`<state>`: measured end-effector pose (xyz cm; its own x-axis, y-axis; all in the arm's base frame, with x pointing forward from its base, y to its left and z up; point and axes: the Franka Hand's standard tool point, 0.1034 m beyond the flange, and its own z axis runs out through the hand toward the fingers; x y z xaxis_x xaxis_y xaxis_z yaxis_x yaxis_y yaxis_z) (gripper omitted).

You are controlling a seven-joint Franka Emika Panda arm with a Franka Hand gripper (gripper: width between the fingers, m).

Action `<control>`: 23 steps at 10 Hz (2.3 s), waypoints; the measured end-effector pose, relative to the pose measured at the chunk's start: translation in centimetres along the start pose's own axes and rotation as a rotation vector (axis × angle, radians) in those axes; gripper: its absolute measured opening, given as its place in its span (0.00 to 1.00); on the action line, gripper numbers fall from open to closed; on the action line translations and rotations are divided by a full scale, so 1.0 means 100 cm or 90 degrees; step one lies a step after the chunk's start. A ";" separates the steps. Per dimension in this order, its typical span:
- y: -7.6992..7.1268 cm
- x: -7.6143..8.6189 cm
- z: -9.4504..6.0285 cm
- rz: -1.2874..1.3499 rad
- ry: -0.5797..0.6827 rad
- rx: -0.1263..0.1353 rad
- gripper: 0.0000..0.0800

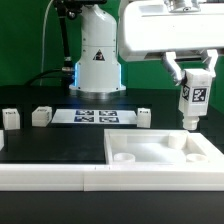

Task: Assemble one leg

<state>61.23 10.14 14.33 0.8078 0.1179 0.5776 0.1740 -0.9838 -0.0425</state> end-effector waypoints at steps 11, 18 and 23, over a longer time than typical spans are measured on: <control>-0.010 -0.022 0.041 0.003 -0.020 0.012 0.36; -0.012 -0.035 0.053 0.004 -0.001 0.011 0.36; -0.012 -0.037 0.054 0.004 -0.013 0.012 0.74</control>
Offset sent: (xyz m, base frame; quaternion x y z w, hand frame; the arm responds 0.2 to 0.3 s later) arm 0.0168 0.0003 -0.0039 -0.0013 0.0065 -0.0018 1.0000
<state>61.07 11.63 7.79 0.8199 0.1144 0.5610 0.1796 -0.9818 -0.0622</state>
